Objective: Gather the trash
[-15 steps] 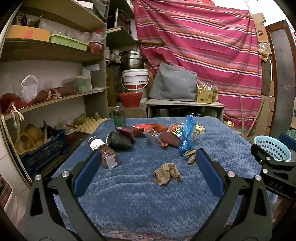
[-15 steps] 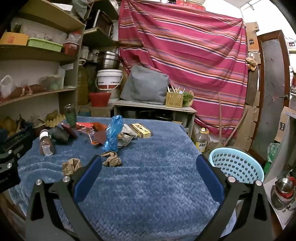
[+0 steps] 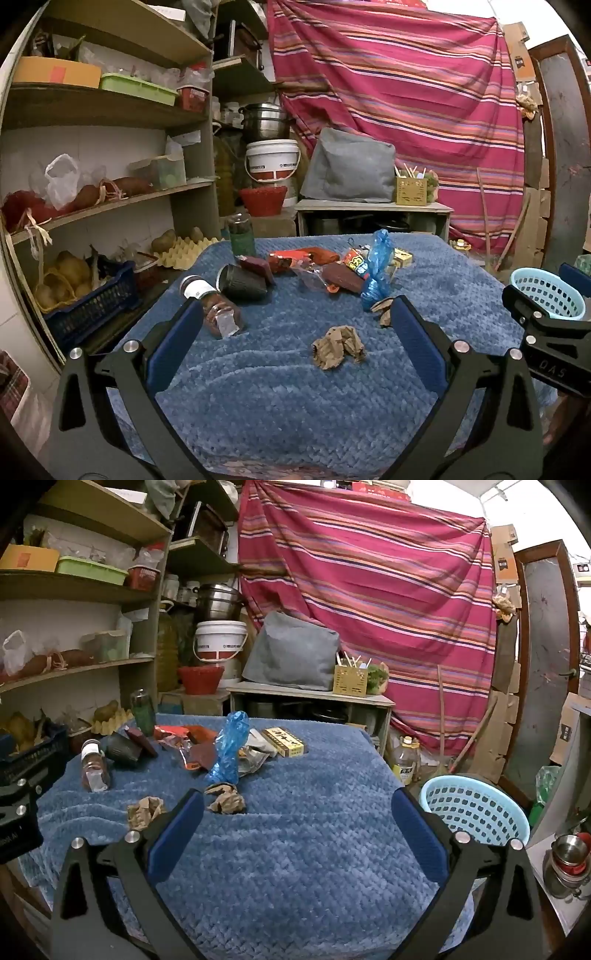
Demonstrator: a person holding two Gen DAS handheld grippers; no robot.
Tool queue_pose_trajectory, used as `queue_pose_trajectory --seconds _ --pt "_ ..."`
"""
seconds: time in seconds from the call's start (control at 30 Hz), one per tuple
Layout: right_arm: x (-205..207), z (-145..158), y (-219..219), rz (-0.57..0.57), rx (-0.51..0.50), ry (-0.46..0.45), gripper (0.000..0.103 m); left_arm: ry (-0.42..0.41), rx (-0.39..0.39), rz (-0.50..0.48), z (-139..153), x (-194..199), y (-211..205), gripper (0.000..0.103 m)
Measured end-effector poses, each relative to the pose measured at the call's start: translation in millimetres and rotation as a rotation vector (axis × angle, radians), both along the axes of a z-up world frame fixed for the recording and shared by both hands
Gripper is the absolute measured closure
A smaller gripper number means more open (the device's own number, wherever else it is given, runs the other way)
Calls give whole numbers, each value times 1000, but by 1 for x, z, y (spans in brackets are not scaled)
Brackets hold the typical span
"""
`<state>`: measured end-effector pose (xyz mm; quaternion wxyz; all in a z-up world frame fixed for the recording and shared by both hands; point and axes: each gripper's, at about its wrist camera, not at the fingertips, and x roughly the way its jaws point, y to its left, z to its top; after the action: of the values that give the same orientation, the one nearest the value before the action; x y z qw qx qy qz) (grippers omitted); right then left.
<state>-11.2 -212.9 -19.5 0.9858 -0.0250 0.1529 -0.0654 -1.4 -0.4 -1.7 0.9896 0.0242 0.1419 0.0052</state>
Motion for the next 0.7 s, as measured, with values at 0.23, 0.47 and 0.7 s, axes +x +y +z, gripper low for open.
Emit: queue_pose_trajectory --seconds 0.23,0.47,0.7 --pt "-5 4 -3 4 -2 -6 4 6 -6 0 2 1 7 5" --pt "-4 3 -1 7 1 -2 4 16 -8 6 1 4 8 5" --pt "-4 2 -1 7 2 -4 4 15 -9 6 0 4 8 5"
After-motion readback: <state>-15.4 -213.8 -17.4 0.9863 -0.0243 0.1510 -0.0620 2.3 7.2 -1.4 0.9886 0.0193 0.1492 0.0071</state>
